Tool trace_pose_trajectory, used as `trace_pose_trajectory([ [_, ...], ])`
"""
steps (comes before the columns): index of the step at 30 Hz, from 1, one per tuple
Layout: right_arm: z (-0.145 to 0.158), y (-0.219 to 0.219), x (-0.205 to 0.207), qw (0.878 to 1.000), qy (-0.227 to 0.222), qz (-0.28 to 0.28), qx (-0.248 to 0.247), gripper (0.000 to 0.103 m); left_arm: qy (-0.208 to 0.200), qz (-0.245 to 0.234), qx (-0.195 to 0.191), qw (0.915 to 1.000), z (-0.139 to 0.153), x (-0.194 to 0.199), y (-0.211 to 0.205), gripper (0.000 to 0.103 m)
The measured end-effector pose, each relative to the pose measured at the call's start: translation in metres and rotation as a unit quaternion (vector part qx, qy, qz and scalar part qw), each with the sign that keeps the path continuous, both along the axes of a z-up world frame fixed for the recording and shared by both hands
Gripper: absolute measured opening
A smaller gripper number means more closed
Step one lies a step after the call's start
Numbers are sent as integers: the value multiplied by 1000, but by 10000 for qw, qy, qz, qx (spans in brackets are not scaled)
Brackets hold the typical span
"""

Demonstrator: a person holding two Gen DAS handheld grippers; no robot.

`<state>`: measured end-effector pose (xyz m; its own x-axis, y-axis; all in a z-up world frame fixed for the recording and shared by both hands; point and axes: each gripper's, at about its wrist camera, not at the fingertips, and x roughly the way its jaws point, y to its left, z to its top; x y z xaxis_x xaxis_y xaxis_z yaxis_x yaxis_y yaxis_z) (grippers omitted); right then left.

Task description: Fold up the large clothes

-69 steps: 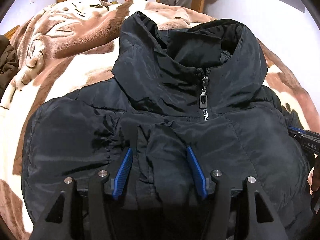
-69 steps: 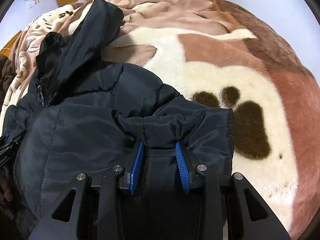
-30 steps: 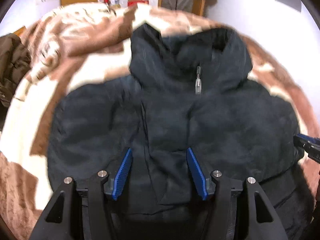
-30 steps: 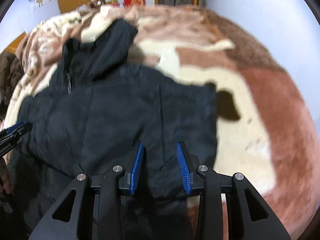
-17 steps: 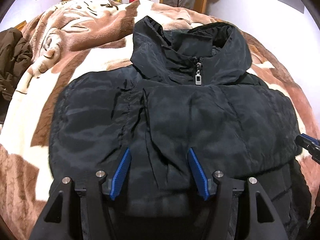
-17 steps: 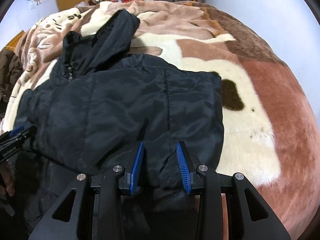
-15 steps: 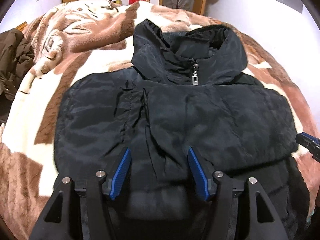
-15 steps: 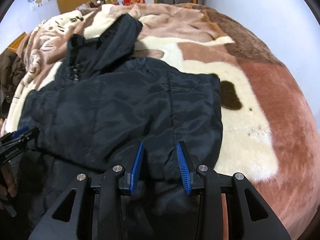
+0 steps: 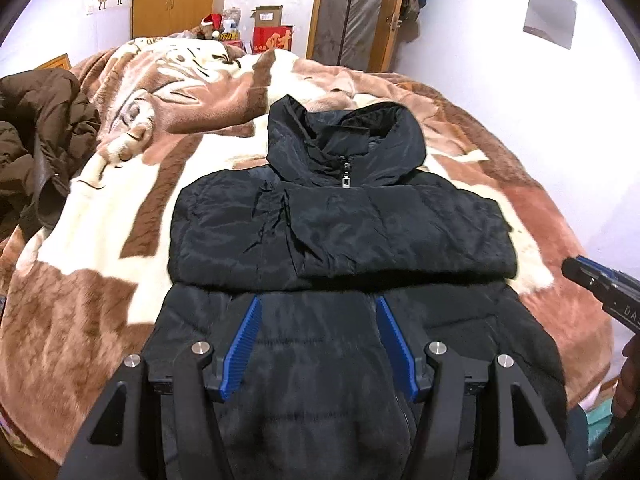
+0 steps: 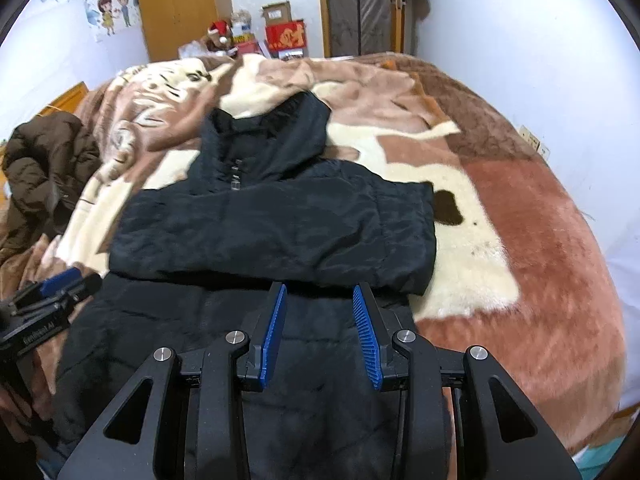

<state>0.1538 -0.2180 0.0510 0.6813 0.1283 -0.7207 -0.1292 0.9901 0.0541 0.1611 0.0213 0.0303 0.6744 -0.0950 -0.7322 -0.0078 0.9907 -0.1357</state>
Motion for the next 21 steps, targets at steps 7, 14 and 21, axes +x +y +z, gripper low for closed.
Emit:
trace_pose_trajectory([
  [7,12,28,-43,9991,-209,362,-16,36,-68,-45,-63,9999,8,-49,1,63],
  [14,3,38,-45,9984,-145,536,-92,38,-34,24,-131,9999,10,-58,7,63],
  [21,-5,41,-29,9981,-82,579,-174,44,33,41,-155,9999,6,-32,13,63],
])
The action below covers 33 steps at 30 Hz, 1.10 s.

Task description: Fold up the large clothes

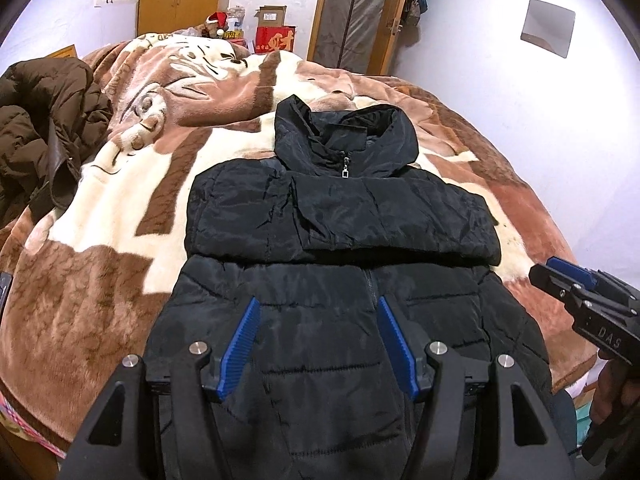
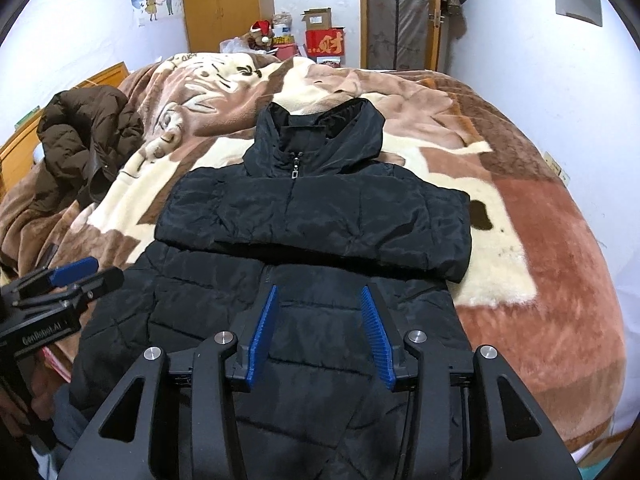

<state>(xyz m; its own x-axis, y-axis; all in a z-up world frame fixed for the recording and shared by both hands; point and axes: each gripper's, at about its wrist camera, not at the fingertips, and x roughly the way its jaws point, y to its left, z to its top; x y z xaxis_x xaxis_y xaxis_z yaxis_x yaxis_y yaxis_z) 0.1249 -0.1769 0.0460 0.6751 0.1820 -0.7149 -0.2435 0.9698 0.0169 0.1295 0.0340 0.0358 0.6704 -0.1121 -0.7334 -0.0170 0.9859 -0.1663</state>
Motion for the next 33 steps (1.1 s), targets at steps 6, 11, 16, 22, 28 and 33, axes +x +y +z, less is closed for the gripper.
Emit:
trace_pose_trajectory([
  [6,-12,-1,36,9999,91,23,-54,44,94,-29,87,9999,-9,40,4,63],
  [11,-24,2,75,9997,160,81,-136,44,149,-37,136,9998,-18,81,11,63],
  [16,-35,4,116,9994,189,150,-230,44,211,-59,195,9996,-29,131,16,64],
  [22,-44,1,180,9991,287,281,-117,45,191,-116,170,9996,-30,203,23,70],
  [28,-41,-9,258,9993,289,195,126,56,151,-6,-94,9998,-32,278,35,76],
  [33,-38,-14,321,9989,316,109,331,56,291,113,-55,9995,-46,343,43,77],
])
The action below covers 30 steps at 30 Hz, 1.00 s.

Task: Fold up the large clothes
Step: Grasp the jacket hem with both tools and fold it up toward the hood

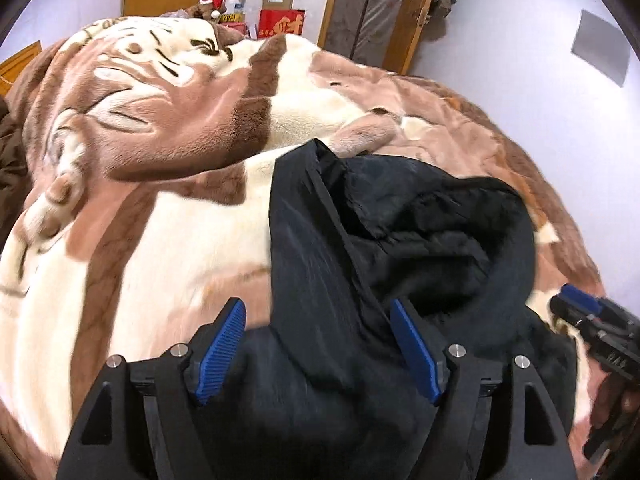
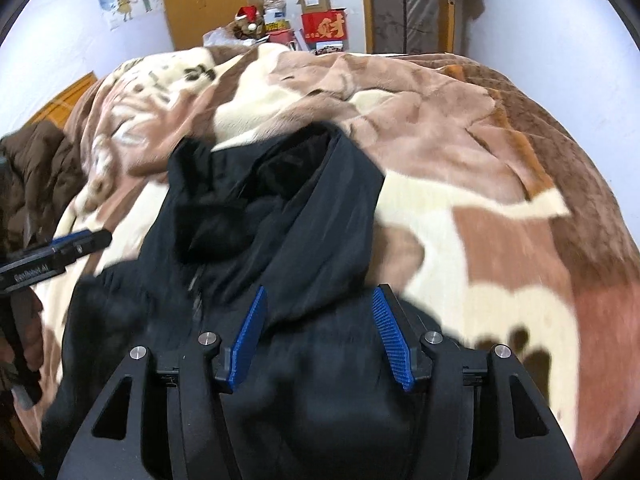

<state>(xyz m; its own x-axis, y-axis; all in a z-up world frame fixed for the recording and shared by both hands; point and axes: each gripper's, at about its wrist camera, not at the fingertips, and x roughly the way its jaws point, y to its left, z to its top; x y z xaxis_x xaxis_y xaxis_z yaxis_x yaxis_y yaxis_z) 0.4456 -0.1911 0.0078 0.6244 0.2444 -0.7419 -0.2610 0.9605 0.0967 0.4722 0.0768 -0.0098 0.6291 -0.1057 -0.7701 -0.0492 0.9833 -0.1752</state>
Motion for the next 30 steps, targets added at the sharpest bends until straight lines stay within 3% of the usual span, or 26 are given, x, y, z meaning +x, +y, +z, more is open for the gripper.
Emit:
trace_pose_trajectory([
  [8,-6,14,88,9999,85,-9,-55,56,261,190,159,9994,-32,85,-2,76],
  [9,-11,16,96,9997,187,-24,-162,56,283,156,228,9992,-36,92,-5,65],
  [10,-16,18,102,9992,283,-77,-259,48,323,118,265,9991,-39,96,-7,50],
  [11,-20,18,104,9990,346,-108,-246,33,430,62,250,9987,-44,99,-9,16],
  [12,-21,16,106,9990,390,-112,-195,16,580,50,204,9981,-49,100,-11,8],
  [15,-10,13,90,9998,119,-62,-110,10,115,106,218,9996,-36,77,-11,4],
  [22,40,-1,9,9981,-488,134,340,9,-611,229,-323,9973,20,-6,10,4],
  [26,54,-6,-41,9966,-624,237,488,9,-839,262,-610,9943,39,-56,17,4],
  [30,51,-9,-89,9966,-533,310,543,9,-807,304,-721,9937,35,-111,19,4],
])
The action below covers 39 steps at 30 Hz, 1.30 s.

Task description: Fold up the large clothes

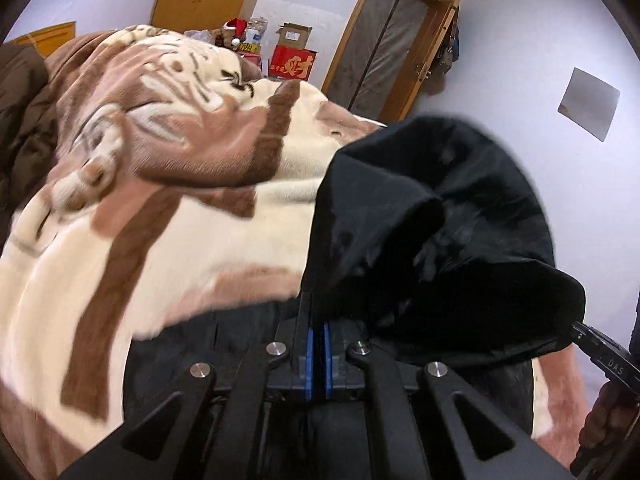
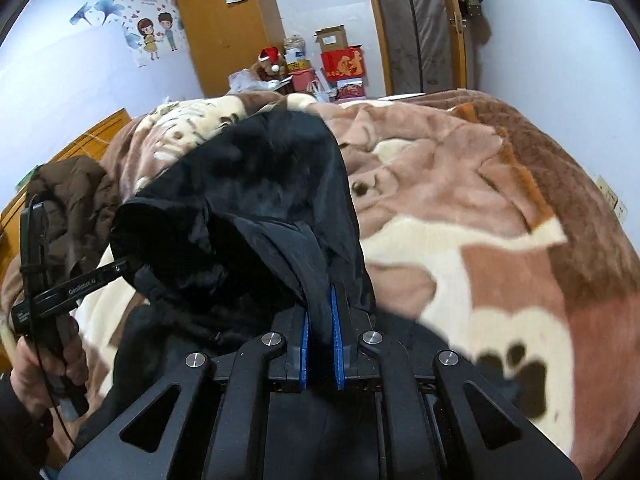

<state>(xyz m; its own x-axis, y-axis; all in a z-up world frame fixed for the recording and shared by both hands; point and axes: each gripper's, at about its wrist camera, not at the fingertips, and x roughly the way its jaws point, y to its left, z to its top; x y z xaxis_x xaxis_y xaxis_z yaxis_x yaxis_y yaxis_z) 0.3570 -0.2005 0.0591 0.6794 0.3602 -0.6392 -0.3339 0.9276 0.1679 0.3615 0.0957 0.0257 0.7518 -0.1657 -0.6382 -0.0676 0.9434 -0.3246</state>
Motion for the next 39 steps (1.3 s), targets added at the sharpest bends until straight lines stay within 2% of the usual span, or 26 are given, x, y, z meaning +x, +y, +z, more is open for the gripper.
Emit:
trace_pose_trajectory([
  [4,-20,-8,-40,9997,258,48,21,9,204,22,-102,9997,-19,-45,1,5],
  [9,-58,-18,-74,9968,793,28,-10,9,618,5,-121,9980,-49,-90,-2,8],
  [14,-73,-27,-104,9941,1059,-43,-228,14,964,27,56,9953,-60,-130,1,8],
  [18,-60,-34,-124,9955,920,-87,-219,33,955,103,315,9949,-50,-159,8,9],
  [19,-54,-35,-126,9963,828,-98,-218,34,903,135,347,9952,-44,-163,10,9],
  [22,-40,-28,-123,9981,584,-112,-185,34,632,115,326,9974,-23,-159,7,9],
  [26,-35,-4,-101,9990,441,7,-100,34,275,-204,275,9990,-5,-130,-18,29],
  [27,-37,1,-100,9989,457,46,-75,34,266,-348,261,9987,-8,-121,-28,30],
  [30,-59,20,-87,9975,675,195,-110,34,530,-741,259,9955,-37,-106,-51,30],
  [34,-114,29,-74,9918,1173,217,-465,34,1292,-764,333,9881,-101,-97,-64,30],
  [36,-134,26,-73,9902,1302,190,-476,34,1360,-731,355,9874,-122,-98,-66,29],
  [39,-144,26,-72,9905,1267,152,-503,33,1327,-684,438,9878,-127,-93,-68,29],
])
